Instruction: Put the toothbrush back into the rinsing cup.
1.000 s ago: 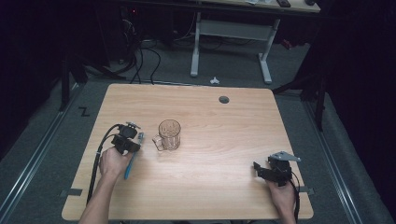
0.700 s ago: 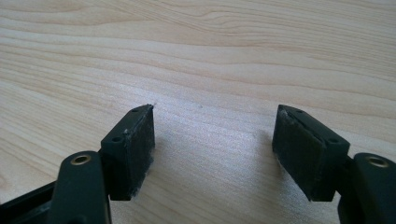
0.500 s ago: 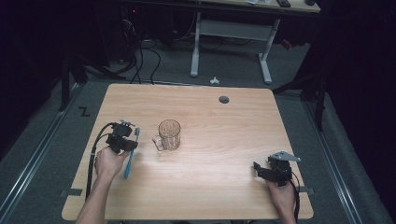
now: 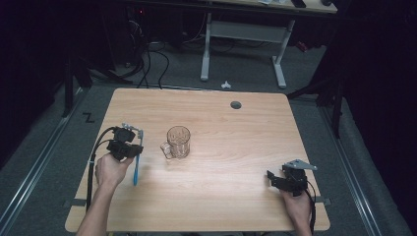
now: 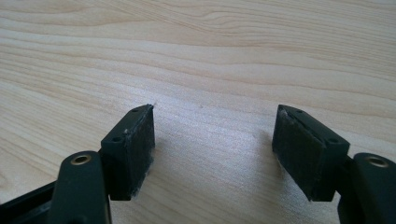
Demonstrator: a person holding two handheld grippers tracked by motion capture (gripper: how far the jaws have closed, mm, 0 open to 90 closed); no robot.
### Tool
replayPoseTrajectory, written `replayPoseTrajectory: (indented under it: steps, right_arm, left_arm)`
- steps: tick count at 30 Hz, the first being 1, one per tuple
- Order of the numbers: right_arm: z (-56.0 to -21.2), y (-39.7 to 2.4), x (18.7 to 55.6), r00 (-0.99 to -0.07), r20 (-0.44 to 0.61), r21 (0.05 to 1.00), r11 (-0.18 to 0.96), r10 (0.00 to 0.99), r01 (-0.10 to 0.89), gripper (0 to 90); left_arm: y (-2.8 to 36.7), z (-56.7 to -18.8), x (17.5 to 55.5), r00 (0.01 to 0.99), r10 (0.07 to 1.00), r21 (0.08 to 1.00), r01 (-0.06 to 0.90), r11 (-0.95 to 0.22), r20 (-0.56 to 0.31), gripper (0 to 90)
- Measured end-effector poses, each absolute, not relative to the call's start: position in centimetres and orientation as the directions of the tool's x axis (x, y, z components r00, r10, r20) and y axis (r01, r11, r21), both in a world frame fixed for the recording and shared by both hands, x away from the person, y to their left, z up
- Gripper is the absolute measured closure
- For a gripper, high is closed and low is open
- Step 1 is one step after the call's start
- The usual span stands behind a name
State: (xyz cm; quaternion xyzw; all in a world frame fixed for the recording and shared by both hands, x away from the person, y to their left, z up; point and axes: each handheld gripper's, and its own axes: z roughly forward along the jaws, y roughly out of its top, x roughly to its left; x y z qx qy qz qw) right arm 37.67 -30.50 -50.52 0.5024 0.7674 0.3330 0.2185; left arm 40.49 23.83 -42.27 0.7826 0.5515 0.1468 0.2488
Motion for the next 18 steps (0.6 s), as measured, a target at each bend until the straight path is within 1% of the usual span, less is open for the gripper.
replayPoseTrajectory:
  steps: [3,8,18]
  right_arm:
    - [-50.52,-30.48,37.67,-0.400,-0.003,0.730,0.276,0.916,0.625,30.0]
    - [-50.52,-30.48,37.66,-0.400,-0.003,0.730,0.276,0.916,0.625,30.0]
    - [-50.52,-30.48,37.67,-0.400,-0.004,0.730,0.276,0.916,0.625,30.0]
  left_arm:
    - [23.66,-41.75,40.20,0.354,0.933,0.573,0.778,-0.257,-0.063,80.0]
    - [23.49,-41.62,39.75,0.365,0.930,0.576,0.770,-0.274,-0.047,79.9]
    - [23.60,-41.35,39.62,0.367,0.928,0.585,0.766,-0.268,-0.056,79.9]
